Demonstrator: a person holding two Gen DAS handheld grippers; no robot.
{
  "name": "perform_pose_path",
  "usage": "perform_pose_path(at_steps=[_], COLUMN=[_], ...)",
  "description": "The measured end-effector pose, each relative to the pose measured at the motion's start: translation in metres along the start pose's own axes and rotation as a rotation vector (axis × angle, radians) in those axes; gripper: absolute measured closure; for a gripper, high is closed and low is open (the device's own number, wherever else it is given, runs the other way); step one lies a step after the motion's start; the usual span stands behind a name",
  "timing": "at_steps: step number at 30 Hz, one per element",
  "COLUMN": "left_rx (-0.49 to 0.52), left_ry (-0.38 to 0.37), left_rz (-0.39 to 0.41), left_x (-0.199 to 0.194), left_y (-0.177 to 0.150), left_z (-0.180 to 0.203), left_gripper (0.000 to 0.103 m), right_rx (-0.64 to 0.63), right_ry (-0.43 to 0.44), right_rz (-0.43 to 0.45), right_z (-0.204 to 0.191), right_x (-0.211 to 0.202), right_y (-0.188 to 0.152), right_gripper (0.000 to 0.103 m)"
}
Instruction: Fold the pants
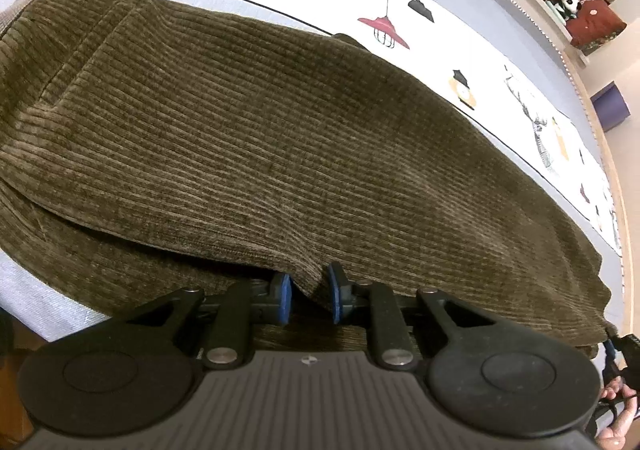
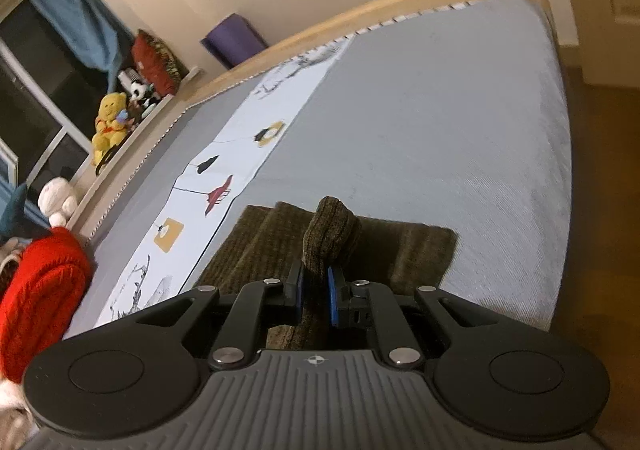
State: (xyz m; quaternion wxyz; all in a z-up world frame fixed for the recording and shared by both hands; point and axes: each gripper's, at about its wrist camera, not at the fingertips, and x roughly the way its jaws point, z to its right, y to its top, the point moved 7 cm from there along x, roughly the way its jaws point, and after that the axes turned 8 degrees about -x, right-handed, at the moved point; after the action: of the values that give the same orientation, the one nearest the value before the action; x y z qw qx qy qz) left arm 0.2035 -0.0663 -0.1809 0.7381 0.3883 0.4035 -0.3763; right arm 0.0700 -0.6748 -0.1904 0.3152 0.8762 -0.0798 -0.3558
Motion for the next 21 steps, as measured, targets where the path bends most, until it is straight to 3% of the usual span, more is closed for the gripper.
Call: perform_pose_path(at_steps=[5,11,13,17,21], left_rx=[-0.032,0.023,0.044,0.045,0.008], left_ry=[-0.048,-0.055,-0.046,-0.003,-0.065], left_rz=[-0.009,0.013,-0.007,-0.047,-0.052], left_x=[-0.013,-0.037,-0.035,-0.017,-0.013], left_y=[0.002,-0.009,-0.019,-0.032,-0.032], left_z=[-0.006,-0.004,-0.007,-0.02,-0.021], left_gripper=[0.088,0.093,0.103,0.103,0.102], right_rx=[0.092,0.115,0.156,0.156,0.087], right_ry=[0.06,0.123,0.117,0.072,0.039], right_rz=[-0.006,0.051,0.043,0.006,-0.022], right_z=[0.009,0.005,0.012,0.022,0.021], right_x=[-0.003,-0.024,-0.028,-0.025,-0.014], right_y=[0.004,0.013,0.012,0.005,-0.001], right_gripper=[0.092,0.093,0.093,0.093,0.093])
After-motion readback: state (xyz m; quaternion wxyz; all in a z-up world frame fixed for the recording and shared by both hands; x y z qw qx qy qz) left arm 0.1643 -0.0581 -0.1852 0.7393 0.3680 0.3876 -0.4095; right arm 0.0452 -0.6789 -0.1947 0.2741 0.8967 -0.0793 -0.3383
